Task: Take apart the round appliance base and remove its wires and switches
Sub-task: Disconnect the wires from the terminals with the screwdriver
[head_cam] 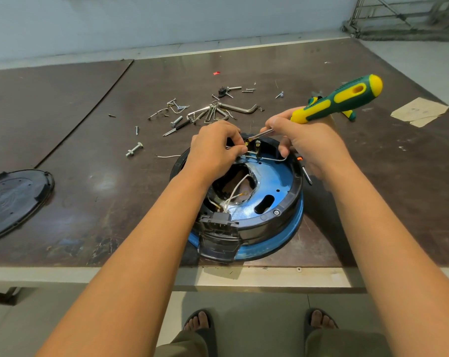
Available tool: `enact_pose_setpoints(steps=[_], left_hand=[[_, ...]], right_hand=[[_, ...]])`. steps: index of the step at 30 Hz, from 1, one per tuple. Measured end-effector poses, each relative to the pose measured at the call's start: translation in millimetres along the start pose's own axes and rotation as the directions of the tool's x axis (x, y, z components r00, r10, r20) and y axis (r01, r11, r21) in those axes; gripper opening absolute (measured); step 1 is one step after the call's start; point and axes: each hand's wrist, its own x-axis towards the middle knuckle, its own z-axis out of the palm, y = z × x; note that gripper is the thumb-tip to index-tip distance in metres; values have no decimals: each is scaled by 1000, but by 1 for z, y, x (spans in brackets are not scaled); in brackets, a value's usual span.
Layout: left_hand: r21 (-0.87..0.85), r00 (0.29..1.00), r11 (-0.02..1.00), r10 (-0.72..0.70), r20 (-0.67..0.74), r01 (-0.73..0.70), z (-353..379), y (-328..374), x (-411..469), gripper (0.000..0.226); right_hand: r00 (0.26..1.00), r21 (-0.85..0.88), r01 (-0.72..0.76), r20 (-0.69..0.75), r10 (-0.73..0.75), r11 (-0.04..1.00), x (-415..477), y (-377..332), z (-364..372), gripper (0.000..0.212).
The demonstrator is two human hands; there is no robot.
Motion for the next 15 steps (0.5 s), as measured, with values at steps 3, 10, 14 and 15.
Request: enact_pose_setpoints(steps=[3,10,14,15], left_hand=[[4,1000,1000,7,3,-7,0,1,-1,7],[7,1000,1000,16,-5,-16,1,1,-2,7],[4,1000,1000,14,-4,-14,1,1,-1,7],[5,1000,1000,16,-3,-16,1,1,-1,7]], right_hand=[[1000,-3,7,2,-7,1000,0,-1,1,11],[999,-10,22,-28,-22,1000,0,-2,5,9],[999,37,3,-44,-2,999,1,0,5,7],[999,44,1,-50,1,999,1,0,5,7]])
